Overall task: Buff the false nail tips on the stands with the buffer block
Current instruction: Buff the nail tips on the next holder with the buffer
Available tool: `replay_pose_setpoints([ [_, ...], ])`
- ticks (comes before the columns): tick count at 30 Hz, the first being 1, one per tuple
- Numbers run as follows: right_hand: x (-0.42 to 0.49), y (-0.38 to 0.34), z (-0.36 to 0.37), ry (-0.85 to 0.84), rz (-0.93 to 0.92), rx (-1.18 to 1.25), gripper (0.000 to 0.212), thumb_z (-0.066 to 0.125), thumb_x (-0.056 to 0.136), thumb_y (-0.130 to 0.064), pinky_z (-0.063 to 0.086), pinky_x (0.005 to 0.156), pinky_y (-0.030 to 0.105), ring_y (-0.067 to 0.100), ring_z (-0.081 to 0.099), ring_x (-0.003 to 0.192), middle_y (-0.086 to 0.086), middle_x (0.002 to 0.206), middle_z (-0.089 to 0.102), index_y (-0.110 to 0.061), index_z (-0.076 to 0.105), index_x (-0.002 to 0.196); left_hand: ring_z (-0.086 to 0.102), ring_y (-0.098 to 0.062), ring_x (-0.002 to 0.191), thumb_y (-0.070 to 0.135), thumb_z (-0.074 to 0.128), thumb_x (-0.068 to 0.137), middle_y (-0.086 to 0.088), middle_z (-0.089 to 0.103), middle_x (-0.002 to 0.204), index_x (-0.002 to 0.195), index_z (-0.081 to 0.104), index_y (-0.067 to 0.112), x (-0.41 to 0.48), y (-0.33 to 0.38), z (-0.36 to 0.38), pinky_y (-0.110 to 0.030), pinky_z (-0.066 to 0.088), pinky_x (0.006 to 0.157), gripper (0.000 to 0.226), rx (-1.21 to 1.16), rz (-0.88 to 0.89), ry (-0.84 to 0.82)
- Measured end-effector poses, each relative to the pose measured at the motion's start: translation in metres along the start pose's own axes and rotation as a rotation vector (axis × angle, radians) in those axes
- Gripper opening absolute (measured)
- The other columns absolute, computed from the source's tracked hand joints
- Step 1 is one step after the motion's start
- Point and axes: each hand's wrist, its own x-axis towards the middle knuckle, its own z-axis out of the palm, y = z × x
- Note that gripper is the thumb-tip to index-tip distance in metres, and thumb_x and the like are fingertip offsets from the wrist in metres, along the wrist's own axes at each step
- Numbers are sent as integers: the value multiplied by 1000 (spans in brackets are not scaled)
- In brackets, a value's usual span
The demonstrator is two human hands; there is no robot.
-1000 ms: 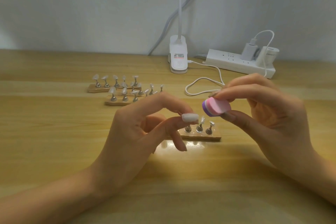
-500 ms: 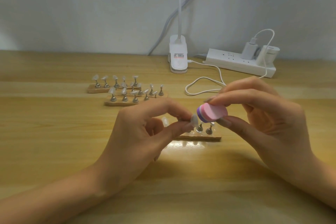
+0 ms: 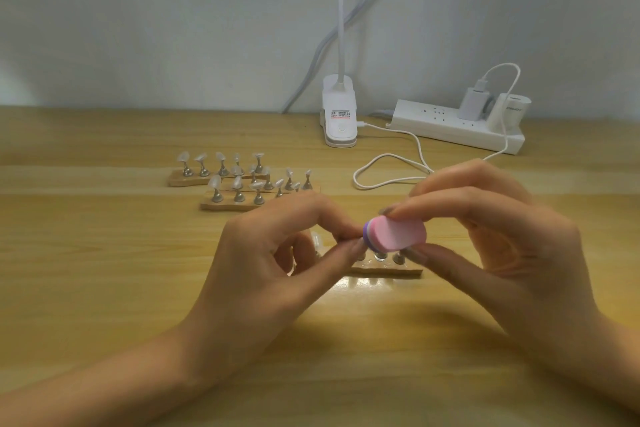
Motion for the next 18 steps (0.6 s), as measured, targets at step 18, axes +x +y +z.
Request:
replay_pose_setpoints([
  [18,2,-1,2,-3,-30,-55,23,70,86,-22,53,84,32,17,66,98,-5,103,64,-23,69,109,35,2,49,33,70,76,21,52,60,80,65,31,1,1,0,-8,28,49,7,38,0,11],
])
